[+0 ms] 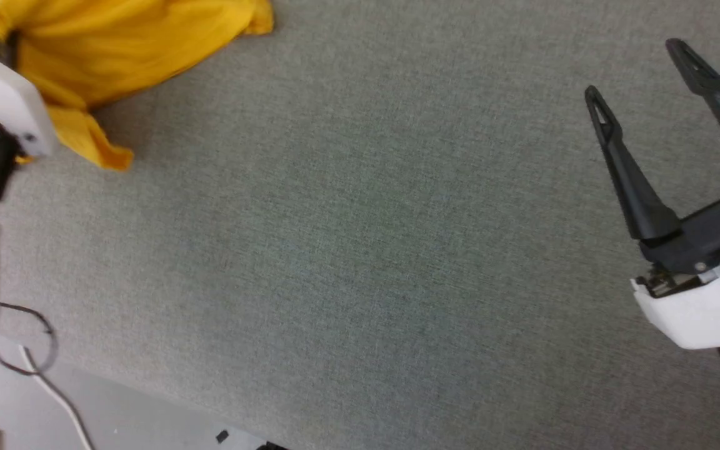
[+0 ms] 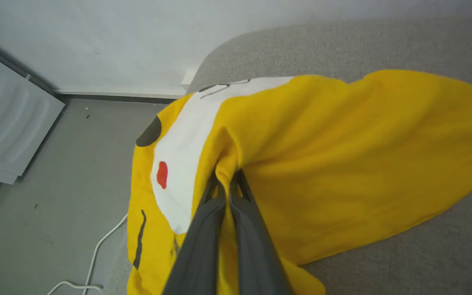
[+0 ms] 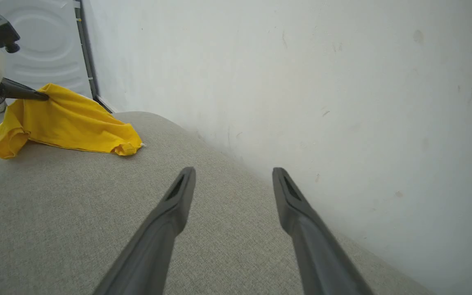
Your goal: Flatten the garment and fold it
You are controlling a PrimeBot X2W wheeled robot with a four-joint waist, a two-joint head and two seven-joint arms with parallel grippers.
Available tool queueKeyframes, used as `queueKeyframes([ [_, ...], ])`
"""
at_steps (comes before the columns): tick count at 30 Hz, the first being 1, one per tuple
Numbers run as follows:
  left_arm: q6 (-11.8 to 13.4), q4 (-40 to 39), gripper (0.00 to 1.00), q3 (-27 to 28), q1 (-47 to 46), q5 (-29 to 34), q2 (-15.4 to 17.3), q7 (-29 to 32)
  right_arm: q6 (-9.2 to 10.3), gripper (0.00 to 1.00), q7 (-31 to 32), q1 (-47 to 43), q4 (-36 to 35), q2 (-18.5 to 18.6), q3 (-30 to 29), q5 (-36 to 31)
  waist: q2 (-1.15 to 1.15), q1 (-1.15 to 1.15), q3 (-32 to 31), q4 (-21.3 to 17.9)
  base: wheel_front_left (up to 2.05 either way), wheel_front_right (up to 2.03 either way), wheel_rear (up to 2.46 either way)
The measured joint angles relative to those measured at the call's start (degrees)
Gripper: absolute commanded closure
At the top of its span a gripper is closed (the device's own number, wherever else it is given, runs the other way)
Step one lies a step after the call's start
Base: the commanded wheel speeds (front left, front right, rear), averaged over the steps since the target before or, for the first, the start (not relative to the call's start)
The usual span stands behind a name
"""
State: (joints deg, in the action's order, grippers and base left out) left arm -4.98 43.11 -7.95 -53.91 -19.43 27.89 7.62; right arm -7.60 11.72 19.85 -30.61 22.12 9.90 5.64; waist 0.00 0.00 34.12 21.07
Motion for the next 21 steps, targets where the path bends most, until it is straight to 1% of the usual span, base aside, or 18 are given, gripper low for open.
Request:
queueKeyframes([
  [4,0.0,-2.6,1.0,-0.4,-2.5,1.6,3.0,-0.8,0.0,0.0,-2.9,-0.1,2.9,-2.8,0.3,0.0,0.0,0.0,-2.9,-0.6,0.0,0.0,0.0],
  [6,0.0,-4.4,1.0,-1.1,-3.8,2.3,4.0,-0.5,0.0,0.0,-4.3,-0.4,4.4,-4.1,0.2,0.0,0.0,0.0,-4.5,-1.0,0.0,0.0,0.0],
  [8,0.0,-6.7,1.0,-1.3,-5.2,2.4,4.3,0.1,0.0,0.0,-5.6,-0.8,5.8,-5.4,-0.2,0.0,0.0,0.0,-6.3,-1.4,0.0,0.0,0.0],
  [12,0.0,-12.8,1.0,-2.1,-8.8,2.4,4.1,3.2,0.0,0.0,-7.6,-2.5,8.0,-7.1,-0.7,-0.1,0.0,-0.01,-9.8,-2.2,0.0,0.0,0.0],
  [15,0.0,-17.3,1.0,-2.8,-12.1,2.3,3.6,6.1,0.0,0.0,-9.0,-3.9,9.6,-8.3,-2.2,-0.1,0.0,0.0,-12.2,-2.9,0.0,0.0,0.0],
  [18,0.0,-21.0,1.0,-3.9,-15.2,2.0,2.4,8.8,0.0,0.0,-10.6,-5.2,11.2,-9.8,-3.5,-0.1,0.0,-0.01,-14.6,-3.8,0.0,0.0,0.0],
  [21,-0.1,-24.1,1.0,-4.8,-18.1,0.7,0.4,11.3,0.0,0.0,-12.0,-6.4,12.8,-11.3,-4.3,-0.1,0.0,-0.01,-16.8,-4.9,0.0,0.0,0.0],
])
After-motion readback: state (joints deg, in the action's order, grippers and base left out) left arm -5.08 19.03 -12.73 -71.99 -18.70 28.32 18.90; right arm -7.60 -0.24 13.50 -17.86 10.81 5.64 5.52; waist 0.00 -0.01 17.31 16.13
